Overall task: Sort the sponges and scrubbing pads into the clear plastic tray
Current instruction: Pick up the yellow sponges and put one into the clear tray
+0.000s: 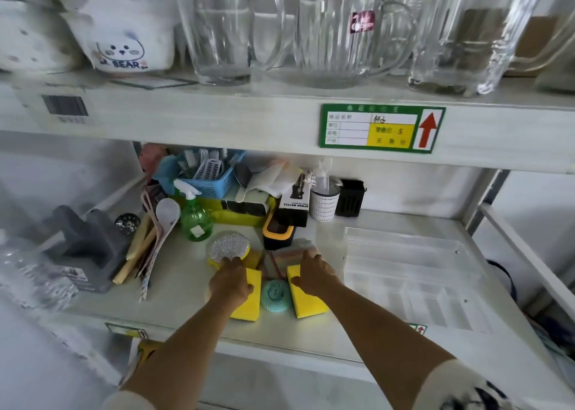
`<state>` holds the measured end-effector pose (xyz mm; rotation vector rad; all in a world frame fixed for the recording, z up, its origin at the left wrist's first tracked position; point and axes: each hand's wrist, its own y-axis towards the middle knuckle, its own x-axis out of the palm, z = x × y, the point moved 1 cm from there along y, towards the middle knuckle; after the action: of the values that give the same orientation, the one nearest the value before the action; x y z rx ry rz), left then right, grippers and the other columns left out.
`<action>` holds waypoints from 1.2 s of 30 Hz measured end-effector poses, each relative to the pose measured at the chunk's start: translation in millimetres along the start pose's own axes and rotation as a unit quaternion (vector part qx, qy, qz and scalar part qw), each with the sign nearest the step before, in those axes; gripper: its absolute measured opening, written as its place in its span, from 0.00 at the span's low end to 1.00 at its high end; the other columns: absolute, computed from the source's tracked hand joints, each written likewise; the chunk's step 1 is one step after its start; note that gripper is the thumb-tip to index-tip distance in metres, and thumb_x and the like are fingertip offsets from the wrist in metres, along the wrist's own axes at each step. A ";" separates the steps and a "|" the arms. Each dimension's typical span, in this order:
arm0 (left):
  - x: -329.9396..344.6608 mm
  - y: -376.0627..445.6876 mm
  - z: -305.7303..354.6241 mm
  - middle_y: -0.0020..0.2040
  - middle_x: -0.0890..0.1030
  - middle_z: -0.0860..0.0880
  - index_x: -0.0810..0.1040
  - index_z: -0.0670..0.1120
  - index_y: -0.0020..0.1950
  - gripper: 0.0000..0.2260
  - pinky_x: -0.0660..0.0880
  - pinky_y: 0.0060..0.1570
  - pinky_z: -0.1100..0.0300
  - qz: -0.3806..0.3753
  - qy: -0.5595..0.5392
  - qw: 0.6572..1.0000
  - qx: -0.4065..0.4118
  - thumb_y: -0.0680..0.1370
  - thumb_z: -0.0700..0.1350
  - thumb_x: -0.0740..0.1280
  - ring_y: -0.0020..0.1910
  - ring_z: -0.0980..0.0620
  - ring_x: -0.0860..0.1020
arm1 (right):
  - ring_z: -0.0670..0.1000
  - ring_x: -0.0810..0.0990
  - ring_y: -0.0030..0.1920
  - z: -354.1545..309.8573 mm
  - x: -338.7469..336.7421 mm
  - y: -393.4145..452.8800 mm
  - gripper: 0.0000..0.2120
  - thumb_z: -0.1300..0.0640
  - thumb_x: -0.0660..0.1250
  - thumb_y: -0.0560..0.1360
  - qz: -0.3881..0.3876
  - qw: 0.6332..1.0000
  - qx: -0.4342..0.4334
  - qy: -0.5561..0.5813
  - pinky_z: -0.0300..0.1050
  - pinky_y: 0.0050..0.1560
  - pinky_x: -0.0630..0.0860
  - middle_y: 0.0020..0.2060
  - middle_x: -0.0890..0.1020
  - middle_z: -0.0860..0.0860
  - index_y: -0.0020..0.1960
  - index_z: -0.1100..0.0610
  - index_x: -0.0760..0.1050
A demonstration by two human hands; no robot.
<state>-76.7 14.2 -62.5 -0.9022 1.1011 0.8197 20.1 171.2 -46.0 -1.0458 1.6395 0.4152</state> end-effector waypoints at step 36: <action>-25.8 -80.7 169.5 0.63 0.71 0.38 0.66 0.47 0.68 0.22 0.73 0.53 0.53 0.055 -0.195 0.968 0.149 0.75 0.49 0.65 0.60 0.39 0.75 | 0.63 0.77 0.57 96.3 -102.4 -85.4 0.16 0.58 0.58 0.76 0.159 0.986 0.041 -0.031 0.50 0.48 0.72 0.58 0.75 0.59 0.63 0.57 0.66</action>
<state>52.3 132.1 10.6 -0.4062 0.8995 0.8515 147.8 236.7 34.2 -0.7026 1.7579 0.5793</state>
